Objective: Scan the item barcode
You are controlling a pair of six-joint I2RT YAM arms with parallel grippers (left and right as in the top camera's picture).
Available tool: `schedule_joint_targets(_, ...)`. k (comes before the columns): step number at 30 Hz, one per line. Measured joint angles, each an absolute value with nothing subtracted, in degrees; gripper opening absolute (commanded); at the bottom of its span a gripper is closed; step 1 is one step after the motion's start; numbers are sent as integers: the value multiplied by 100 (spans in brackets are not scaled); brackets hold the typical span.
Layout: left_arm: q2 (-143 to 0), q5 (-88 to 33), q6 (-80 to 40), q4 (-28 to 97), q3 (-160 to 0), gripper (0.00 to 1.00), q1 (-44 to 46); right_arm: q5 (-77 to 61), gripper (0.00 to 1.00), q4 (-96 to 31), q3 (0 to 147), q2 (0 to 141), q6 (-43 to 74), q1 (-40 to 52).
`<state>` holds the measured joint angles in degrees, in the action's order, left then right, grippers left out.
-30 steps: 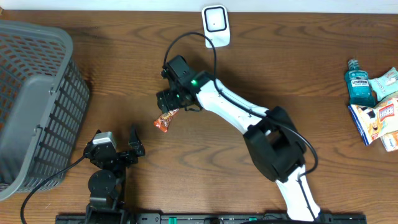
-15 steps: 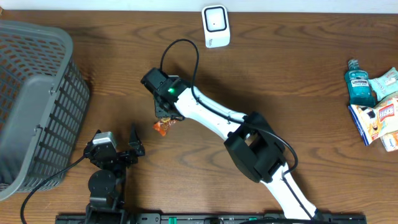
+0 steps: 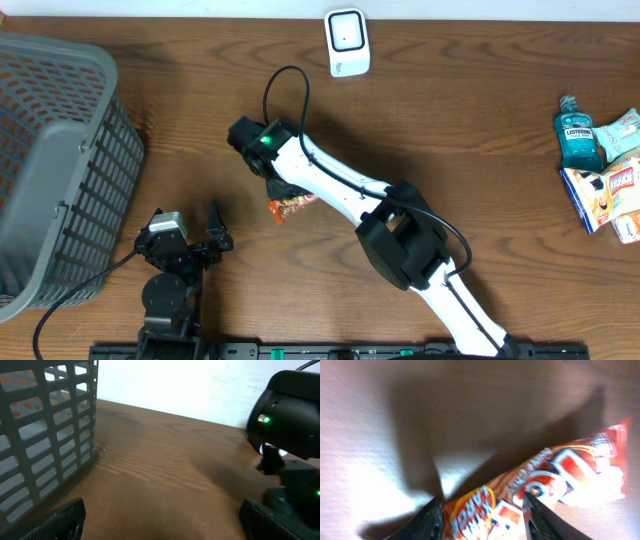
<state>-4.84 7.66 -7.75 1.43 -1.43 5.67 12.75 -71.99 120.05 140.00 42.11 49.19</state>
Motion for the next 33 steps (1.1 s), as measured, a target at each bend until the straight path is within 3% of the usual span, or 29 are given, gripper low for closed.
schedule_joint_targets(7, -484, 766, -775, 143, -143, 98, 567, 1286, 65, -7734, 12296, 14000, 4084, 4921)
schedule_joint_targets(11, -484, 768, -775, 143, -143, 98, 567, 1262, 68, -7664, 12293, 14000, 4215, 4921)
schedule_joint_targets(20, -484, 768, -775, 143, -143, 98, 567, 1166, 61, -7089, 12003, 14000, 4587, 4939)
schedule_joint_targets(23, -484, 766, -775, 143, -143, 98, 567, 1129, 54, -7146, 11858, 14000, 4488, 4989)
schedule_joint_targets(26, -484, 766, -775, 143, -143, 98, 567, 1081, 47, -7481, 11817, 14000, 4338, 5070)
schedule_joint_targets(33, -484, 766, -775, 143, -143, 98, 567, 1376, 49, -8777, 11756, 14000, 4193, 5186)
